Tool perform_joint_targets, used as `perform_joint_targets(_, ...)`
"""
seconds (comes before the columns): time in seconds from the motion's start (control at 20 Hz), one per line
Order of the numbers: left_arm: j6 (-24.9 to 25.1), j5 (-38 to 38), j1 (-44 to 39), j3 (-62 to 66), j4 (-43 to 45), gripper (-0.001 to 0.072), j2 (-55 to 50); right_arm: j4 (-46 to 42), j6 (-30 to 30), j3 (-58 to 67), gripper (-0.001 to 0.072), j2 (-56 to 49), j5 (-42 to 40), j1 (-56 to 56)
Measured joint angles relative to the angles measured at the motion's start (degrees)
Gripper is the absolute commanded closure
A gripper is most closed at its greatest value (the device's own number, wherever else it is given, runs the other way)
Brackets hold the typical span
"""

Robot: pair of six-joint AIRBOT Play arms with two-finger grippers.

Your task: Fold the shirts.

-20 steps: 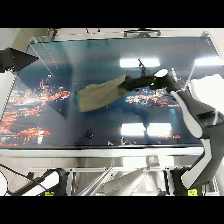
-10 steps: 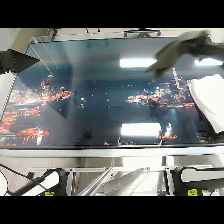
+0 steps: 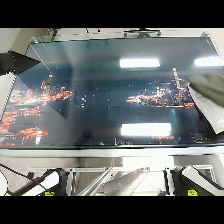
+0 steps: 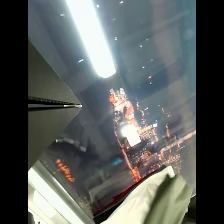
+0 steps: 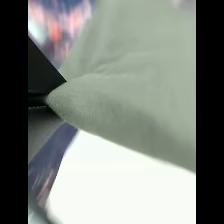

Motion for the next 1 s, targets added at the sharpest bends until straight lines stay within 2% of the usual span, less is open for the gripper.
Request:
perform_joint_targets(0.25,0.0,-0.2,0.0,0.0,0.0,0.0678,0.0,-6.6,0.9,-18.7,0.0680,4.0,-5.8,-5.9)
perform_joint_targets(0.3,0.0,-0.2,0.0,0.0,0.0,0.0679,0.0,-7.3,1.0,-20.6,0.0479,4.0,-6.7,-6.4)
perform_joint_targets(0.35,0.0,-0.2,0.0,0.0,0.0,0.0679,0.0,-8.2,1.0,-21.8,0.0111,4.0,-7.0,-6.7)
perform_joint_targets(0.4,0.0,-0.3,0.0,0.0,0.0,0.0679,0.0,-8.7,1.0,-22.6,0.0011,4.0,-7.3,-6.9)
perform_joint_targets(0.45,0.0,-0.3,0.0,0.0,0.0,0.0678,0.0,-8.9,1.0,-23.0,0.0011,4.0,-7.5,-7.0)
perform_joint_targets(0.6,0.0,-0.3,0.0,0.0,0.0,0.0679,0.0,-9.0,-1.6,-20.8,0.0011,4.0,-5.8,-7.3)
perform_joint_targets(0.8,0.0,-0.2,0.0,0.0,0.0,0.0680,0.0,-4.9,-3.5,-9.2,0.0017,4.0,-1.2,-7.3)
perform_joint_targets(0.85,0.0,0.0,0.0,0.0,0.0,0.0683,0.0,-2.2,-3.8,-5.8,0.0090,4.0,-0.9,-7.1)
perform_joint_targets(0.9,0.0,0.2,0.0,0.0,-0.1,0.0689,0.0,1.4,-3.9,-2.6,0.0453,4.1,-0.8,-6.6)
perform_joint_targets(0.95,0.0,0.2,0.0,0.0,-0.1,0.0689,0.0,4.9,-4.2,0.0,0.0684,4.1,-0.9,-5.7)
perform_joint_targets(1.0,-0.3,0.4,0.0,0.0,-0.1,0.0689,0.0,8.6,-4.7,2.0,0.0696,4.2,-1.6,-4.5)
